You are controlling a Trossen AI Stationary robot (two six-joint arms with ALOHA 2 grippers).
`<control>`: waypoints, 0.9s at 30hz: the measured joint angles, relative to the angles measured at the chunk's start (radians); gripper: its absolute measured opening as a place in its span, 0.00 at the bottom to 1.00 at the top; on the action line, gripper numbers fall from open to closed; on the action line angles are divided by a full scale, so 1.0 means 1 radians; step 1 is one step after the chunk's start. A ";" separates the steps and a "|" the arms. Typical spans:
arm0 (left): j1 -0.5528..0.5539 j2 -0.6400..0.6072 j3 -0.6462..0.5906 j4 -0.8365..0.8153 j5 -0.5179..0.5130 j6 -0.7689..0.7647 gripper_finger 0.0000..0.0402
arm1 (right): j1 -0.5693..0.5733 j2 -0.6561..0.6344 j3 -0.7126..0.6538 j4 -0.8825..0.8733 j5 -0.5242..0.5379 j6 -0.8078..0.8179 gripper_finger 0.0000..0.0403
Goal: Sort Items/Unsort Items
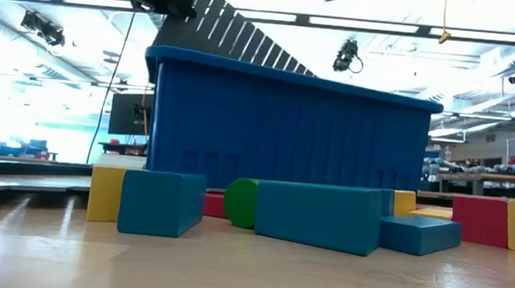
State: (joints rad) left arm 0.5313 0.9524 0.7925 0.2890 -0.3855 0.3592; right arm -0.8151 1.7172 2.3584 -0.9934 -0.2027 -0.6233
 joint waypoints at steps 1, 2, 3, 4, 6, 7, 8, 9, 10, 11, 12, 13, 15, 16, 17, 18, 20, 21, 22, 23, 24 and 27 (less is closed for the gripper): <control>0.000 -0.002 0.000 0.001 0.019 0.000 0.00 | -0.038 -0.010 -0.005 -0.018 -0.105 0.037 0.23; 0.000 -0.003 0.000 0.012 0.028 0.001 0.00 | -0.072 -0.015 -0.019 -0.035 -0.203 0.062 0.23; 0.000 -0.005 0.000 0.031 0.037 0.002 0.00 | -0.105 -0.018 -0.037 -0.048 -0.293 0.079 0.23; 0.000 -0.011 0.000 0.040 0.042 0.001 0.00 | -0.133 -0.018 -0.057 -0.061 -0.368 0.088 0.23; -0.001 -0.024 0.000 0.053 0.057 0.001 0.00 | -0.170 -0.012 -0.104 -0.095 -0.461 0.087 0.24; -0.003 -0.031 0.000 0.059 0.068 0.001 0.00 | -0.190 -0.011 -0.130 -0.103 -0.489 0.079 0.24; -0.007 -0.039 0.001 0.059 0.075 0.000 0.00 | -0.210 -0.012 -0.157 -0.106 -0.513 0.065 0.24; -0.009 -0.049 0.001 0.059 0.081 0.001 0.00 | -0.226 -0.014 -0.184 -0.107 -0.537 0.052 0.25; -0.009 -0.061 0.001 0.058 0.091 0.002 0.00 | -0.240 -0.015 -0.217 -0.106 -0.559 0.043 0.25; -0.009 -0.072 0.001 0.059 0.102 0.002 0.00 | -0.251 -0.015 -0.252 -0.095 -0.581 0.039 0.25; -0.009 -0.083 0.002 0.059 0.122 0.002 0.00 | -0.260 -0.014 -0.287 -0.072 -0.598 0.036 0.25; -0.009 -0.094 0.002 0.059 0.142 0.001 0.00 | -0.264 -0.013 -0.324 -0.043 -0.613 0.034 0.25; -0.009 -0.112 0.002 0.057 0.174 0.002 0.00 | -0.267 -0.013 -0.392 0.021 -0.645 0.040 0.25; -0.010 -0.121 0.002 0.052 0.180 0.002 0.00 | -0.268 -0.013 -0.423 0.057 -0.657 0.048 0.25; -0.010 -0.126 0.002 0.053 0.186 0.001 0.00 | -0.268 -0.013 -0.449 0.083 -0.661 0.056 0.25; -0.010 -0.132 0.002 0.052 0.193 0.001 0.00 | -0.268 -0.013 -0.473 0.099 -0.659 0.068 0.25; -0.010 -0.141 0.003 0.041 0.205 0.001 0.00 | -0.268 -0.013 -0.510 0.132 -0.635 0.085 0.24; -0.010 -0.143 0.003 0.033 0.215 0.001 0.00 | -0.268 -0.013 -0.523 0.150 -0.603 0.095 0.24; -0.010 -0.143 0.003 0.028 0.220 0.001 0.00 | -0.268 -0.013 -0.534 0.171 -0.551 0.114 0.23; -0.011 -0.143 0.003 0.021 0.223 0.001 0.00 | -0.267 -0.013 -0.543 0.189 -0.483 0.139 0.22; -0.016 -0.143 0.003 0.014 0.222 0.002 0.00 | -0.267 -0.013 -0.550 0.200 -0.408 0.166 0.21; -0.023 -0.143 0.003 0.007 0.222 0.008 0.00 | -0.267 -0.013 -0.561 0.228 -0.117 0.243 0.16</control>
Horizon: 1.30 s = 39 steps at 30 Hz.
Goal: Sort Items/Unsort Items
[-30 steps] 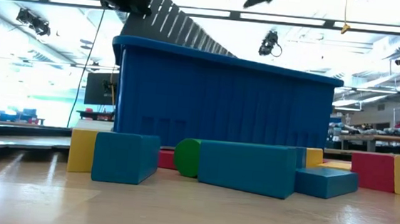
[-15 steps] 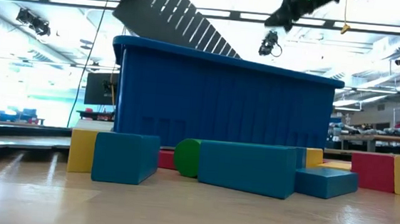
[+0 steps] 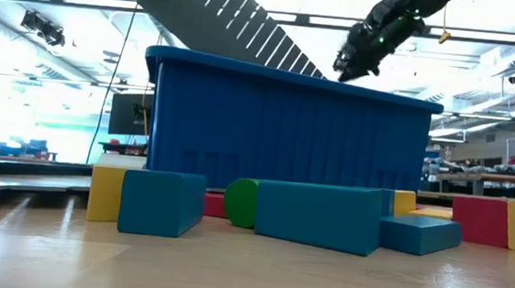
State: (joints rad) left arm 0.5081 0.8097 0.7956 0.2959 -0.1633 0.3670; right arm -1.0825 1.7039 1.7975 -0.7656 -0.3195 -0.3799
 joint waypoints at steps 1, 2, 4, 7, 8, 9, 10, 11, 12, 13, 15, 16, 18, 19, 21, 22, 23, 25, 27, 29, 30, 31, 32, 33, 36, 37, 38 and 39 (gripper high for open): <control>-0.001 0.000 0.000 -0.001 0.000 0.001 0.00 | 0.002 0.000 -0.006 0.014 0.116 0.027 0.14; -0.001 0.000 0.000 -0.002 0.000 0.001 0.00 | 0.002 0.000 -0.010 0.017 0.220 0.054 0.12; -0.001 0.000 0.000 -0.002 0.000 0.001 0.00 | 0.003 0.000 -0.021 0.002 0.395 0.117 0.07; -0.001 0.000 0.000 -0.002 -0.001 0.012 0.00 | 0.015 0.000 -0.023 -0.072 0.611 0.186 0.01; -0.001 0.000 0.000 -0.007 -0.007 0.020 0.00 | 0.023 0.000 -0.023 -0.092 0.657 0.189 0.01; -0.001 0.000 0.000 -0.011 -0.022 0.031 0.00 | 0.033 0.000 -0.023 -0.109 0.677 0.186 0.02; -0.001 0.000 0.000 -0.022 -0.044 0.051 0.00 | 0.045 0.000 -0.023 -0.120 0.679 0.175 0.02; -0.001 0.000 0.000 -0.036 -0.075 0.073 0.00 | 0.056 -0.001 -0.023 -0.123 0.675 0.166 0.02; -0.001 0.000 0.000 -0.051 -0.114 0.089 0.00 | 0.066 -0.004 -0.023 -0.121 0.663 0.157 0.01; -0.001 0.000 0.000 -0.071 -0.150 0.101 0.00 | 0.079 -0.008 -0.023 -0.120 0.655 0.150 0.01; -0.001 0.001 0.000 -0.106 -0.195 0.118 0.00 | 0.101 -0.022 -0.023 -0.104 0.647 0.145 0.01; -0.001 0.000 0.002 -0.129 -0.208 0.122 0.00 | 0.110 -0.031 -0.023 -0.096 0.631 0.143 0.01; -0.001 0.000 0.002 -0.174 -0.214 0.122 0.00 | 0.129 -0.048 -0.023 -0.084 0.564 0.142 0.01; -0.001 -0.001 0.003 -0.194 -0.212 0.119 0.00 | 0.137 -0.056 -0.023 -0.079 0.515 0.141 0.01; -0.001 -0.001 0.003 -0.243 -0.184 0.100 0.00 | 0.155 -0.069 -0.023 -0.078 0.410 0.139 0.01; -0.001 0.000 0.003 -0.267 -0.155 0.084 0.00 | 0.164 -0.075 -0.023 -0.080 0.367 0.137 0.01; -0.001 0.001 0.003 -0.292 -0.119 0.067 0.01 | 0.173 -0.082 -0.023 -0.082 0.331 0.133 0.01; -0.003 0.001 0.003 -0.329 -0.059 0.042 0.02 | 0.189 -0.093 -0.023 -0.090 0.286 0.121 0.01; -0.012 0.001 0.003 -0.358 -0.023 0.025 0.04 | 0.205 -0.102 -0.023 -0.096 0.273 0.115 0.01; -0.025 0.001 0.003 -0.384 -0.009 0.024 0.05 | 0.220 -0.106 -0.023 -0.108 0.274 0.114 0.00; -0.033 0.001 0.003 -0.396 -0.006 0.024 0.05 | 0.227 -0.107 -0.023 -0.115 0.273 0.114 0.01; -0.042 0.001 0.003 -0.409 0.000 0.024 0.05 | 0.232 -0.108 -0.023 -0.122 0.273 0.113 0.01; -0.053 0.001 0.003 -0.425 0.006 0.024 0.05 | 0.240 -0.108 -0.023 -0.130 0.272 0.114 0.01; -0.065 0.001 0.003 -0.442 0.015 0.025 0.05 | 0.247 -0.108 -0.023 -0.137 0.271 0.114 0.01; -0.114 0.001 0.003 -0.477 0.025 0.025 0.04 | 0.267 -0.108 -0.023 -0.166 0.272 0.109 0.01; -0.135 0.001 0.003 -0.480 0.026 0.022 0.04 | 0.273 -0.108 -0.023 -0.175 0.272 0.106 0.00; -0.156 0.001 0.003 -0.481 0.027 0.018 0.03 | 0.279 -0.108 -0.023 -0.181 0.273 0.103 0.00; -0.179 0.001 0.003 -0.479 0.027 0.014 0.03 | 0.286 -0.108 -0.023 -0.181 0.273 0.102 0.00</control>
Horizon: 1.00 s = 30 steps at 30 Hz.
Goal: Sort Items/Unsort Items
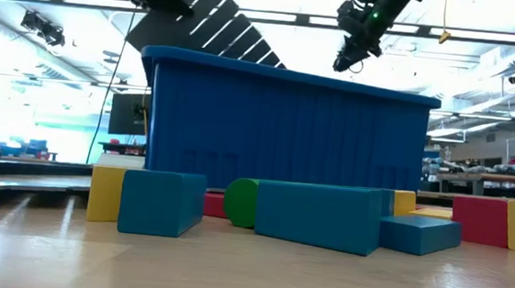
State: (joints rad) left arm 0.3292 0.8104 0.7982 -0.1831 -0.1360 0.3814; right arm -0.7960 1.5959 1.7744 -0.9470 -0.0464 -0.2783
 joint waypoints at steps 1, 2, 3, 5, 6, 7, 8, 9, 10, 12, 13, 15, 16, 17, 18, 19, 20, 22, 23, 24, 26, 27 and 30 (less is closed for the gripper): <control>-0.024 0.000 0.000 0.005 0.000 -0.006 0.03 | 0.007 0.000 0.000 0.000 0.000 0.000 0.01; -0.048 0.001 0.000 0.013 -0.001 -0.015 0.03 | 0.012 0.000 0.000 0.000 0.000 -0.001 0.01; -0.072 0.001 -0.001 0.022 -0.001 -0.021 0.03 | 0.019 0.000 0.000 0.000 -0.001 -0.003 0.01; -0.118 0.002 -0.002 0.036 -0.002 -0.023 0.03 | 0.030 0.000 0.000 0.000 -0.002 -0.004 0.00; -0.136 0.002 -0.002 0.042 -0.002 -0.027 0.03 | 0.033 0.000 0.000 0.000 -0.001 -0.005 0.00; -0.154 0.003 -0.002 0.045 -0.001 -0.039 0.03 | 0.036 0.000 0.000 0.000 -0.001 -0.005 0.00; -0.169 0.010 -0.002 0.051 0.000 -0.053 0.03 | 0.039 0.000 0.000 0.000 -0.001 -0.005 0.00; -0.183 0.016 -0.002 0.057 0.000 -0.070 0.03 | 0.042 0.000 0.000 0.000 -0.001 -0.005 0.01; -0.195 0.020 -0.002 0.054 0.001 -0.077 0.04 | 0.044 0.000 0.000 0.000 -0.001 -0.005 0.01; -0.218 0.038 -0.003 0.055 0.005 -0.080 0.05 | 0.049 0.000 0.000 0.000 0.000 -0.004 0.01; -0.229 0.047 -0.003 0.060 0.014 -0.081 0.06 | 0.050 0.000 0.000 0.000 0.000 -0.004 0.01; -0.249 0.069 -0.003 0.054 0.029 -0.085 0.09 | 0.051 0.000 0.000 -0.001 -0.001 -0.004 0.00; -0.257 0.081 -0.003 0.058 0.032 -0.094 0.10 | 0.052 0.000 0.000 -0.002 -0.001 -0.004 0.00; -0.265 0.095 -0.003 0.061 0.032 -0.108 0.12 | 0.052 0.000 0.000 -0.004 -0.001 -0.004 0.00; -0.270 0.109 -0.003 0.064 0.032 -0.129 0.13 | 0.051 0.000 0.000 -0.009 0.000 -0.003 0.00; -0.275 0.121 -0.003 0.068 0.032 -0.150 0.15 | 0.051 0.000 0.000 -0.014 0.000 -0.003 0.01; -0.279 0.131 -0.003 0.068 0.032 -0.161 0.17 | 0.051 0.000 0.000 -0.018 0.000 -0.003 0.01; -0.286 0.152 -0.003 0.084 0.032 -0.177 0.20 | 0.051 0.000 0.000 -0.024 -0.002 0.003 0.01; -0.289 0.158 -0.003 0.094 0.032 -0.178 0.22 | 0.051 0.000 0.000 -0.028 -0.009 0.012 0.01; -0.293 0.163 -0.003 0.098 0.032 -0.178 0.23 | 0.050 0.000 0.000 -0.033 -0.029 0.022 0.01; -0.300 0.165 -0.003 0.122 0.033 -0.167 0.25 | 0.050 0.000 0.000 -0.041 -0.104 0.031 0.01; -0.306 0.165 -0.003 0.129 0.034 -0.146 0.26 | 0.052 0.000 0.000 -0.042 -0.153 0.032 0.01; -0.329 0.165 -0.003 0.141 0.034 -0.096 0.25 | 0.072 -0.003 0.000 -0.040 -0.334 0.010 0.01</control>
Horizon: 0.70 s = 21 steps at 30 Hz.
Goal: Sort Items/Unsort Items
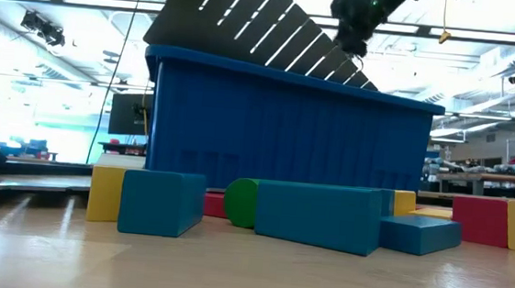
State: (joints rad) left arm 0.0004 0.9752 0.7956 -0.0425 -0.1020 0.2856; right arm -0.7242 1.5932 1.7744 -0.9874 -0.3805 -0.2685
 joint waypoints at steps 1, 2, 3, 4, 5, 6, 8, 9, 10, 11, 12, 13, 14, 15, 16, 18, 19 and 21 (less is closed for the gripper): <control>-0.009 0.000 0.000 0.006 -0.009 0.013 0.24 | 0.013 -0.003 0.000 0.001 -0.060 -0.023 0.01; -0.019 0.000 0.000 0.017 -0.027 0.025 0.22 | 0.032 -0.008 0.000 0.004 -0.106 -0.047 0.01; -0.028 0.000 0.000 0.029 -0.048 0.035 0.20 | 0.057 -0.012 0.000 0.008 -0.131 -0.070 0.01; -0.035 0.000 0.000 0.035 -0.068 0.050 0.17 | 0.084 -0.018 0.000 0.014 -0.136 -0.089 0.01; -0.039 0.000 0.000 0.041 -0.087 0.065 0.15 | 0.114 -0.021 0.000 0.016 -0.122 -0.106 0.00; -0.043 0.000 0.000 0.047 -0.102 0.080 0.11 | 0.150 -0.024 0.000 0.015 -0.094 -0.125 0.00; -0.047 0.000 0.000 0.062 -0.122 0.098 0.05 | 0.225 -0.026 0.000 0.014 -0.011 -0.161 0.00; -0.046 0.000 0.000 0.071 -0.125 0.098 0.03 | 0.267 -0.026 0.000 0.014 0.036 -0.175 0.00; -0.046 0.000 0.000 0.077 -0.125 0.098 0.03 | 0.307 -0.026 0.000 0.014 0.081 -0.185 0.00; -0.046 0.000 0.000 0.077 -0.126 0.099 0.03 | 0.346 -0.026 0.000 0.014 0.126 -0.191 0.00; -0.047 0.000 0.000 0.076 -0.126 0.100 0.03 | 0.385 -0.026 0.000 0.014 0.169 -0.194 0.00; -0.047 0.000 0.000 0.075 -0.125 0.100 0.03 | 0.422 -0.026 0.000 0.016 0.205 -0.194 0.00; -0.047 0.000 0.000 0.076 -0.125 0.099 0.03 | 0.454 -0.026 0.000 0.022 0.241 -0.189 0.00; -0.047 0.000 0.000 0.076 -0.125 0.099 0.03 | 0.484 -0.026 0.000 0.033 0.275 -0.177 0.00; -0.046 0.000 0.000 0.076 -0.125 0.099 0.03 | 0.509 -0.026 0.000 0.046 0.293 -0.164 0.00; -0.047 0.000 0.000 0.075 -0.125 0.098 0.02 | 0.547 -0.026 0.000 0.059 0.297 -0.143 0.00; -0.047 0.000 0.000 0.075 -0.131 0.099 0.02 | 0.564 -0.026 0.000 0.065 0.293 -0.131 0.01; -0.047 0.000 0.000 0.075 -0.141 0.100 0.02 | 0.592 -0.026 0.000 0.084 0.286 -0.094 0.01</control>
State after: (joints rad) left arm -0.0463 0.9749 0.7959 0.0330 -0.2428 0.3859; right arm -0.1319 1.5677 1.7744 -0.9034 -0.0940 -0.3626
